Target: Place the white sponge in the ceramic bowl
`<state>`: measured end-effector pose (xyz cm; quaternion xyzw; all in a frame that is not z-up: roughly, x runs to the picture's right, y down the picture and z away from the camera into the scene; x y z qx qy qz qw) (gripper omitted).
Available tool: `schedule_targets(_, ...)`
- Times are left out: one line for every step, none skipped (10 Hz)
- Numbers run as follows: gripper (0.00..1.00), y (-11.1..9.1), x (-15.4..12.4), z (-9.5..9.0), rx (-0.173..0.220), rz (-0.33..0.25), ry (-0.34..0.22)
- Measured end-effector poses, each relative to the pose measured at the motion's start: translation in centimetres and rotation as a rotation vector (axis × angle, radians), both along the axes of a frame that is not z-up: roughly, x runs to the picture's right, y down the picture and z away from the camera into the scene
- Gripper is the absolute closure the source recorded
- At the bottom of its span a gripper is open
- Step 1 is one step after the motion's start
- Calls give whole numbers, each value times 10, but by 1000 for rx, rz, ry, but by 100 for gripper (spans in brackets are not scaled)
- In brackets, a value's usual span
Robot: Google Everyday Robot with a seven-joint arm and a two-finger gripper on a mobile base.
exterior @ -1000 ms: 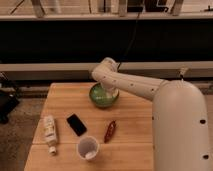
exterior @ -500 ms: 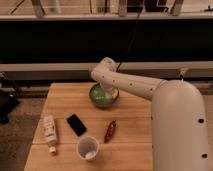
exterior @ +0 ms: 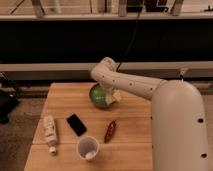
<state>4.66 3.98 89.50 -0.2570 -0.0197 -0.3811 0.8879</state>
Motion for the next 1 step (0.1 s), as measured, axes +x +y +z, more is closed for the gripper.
schedule_targets(20,0,-1,0,-2,-1,-2)
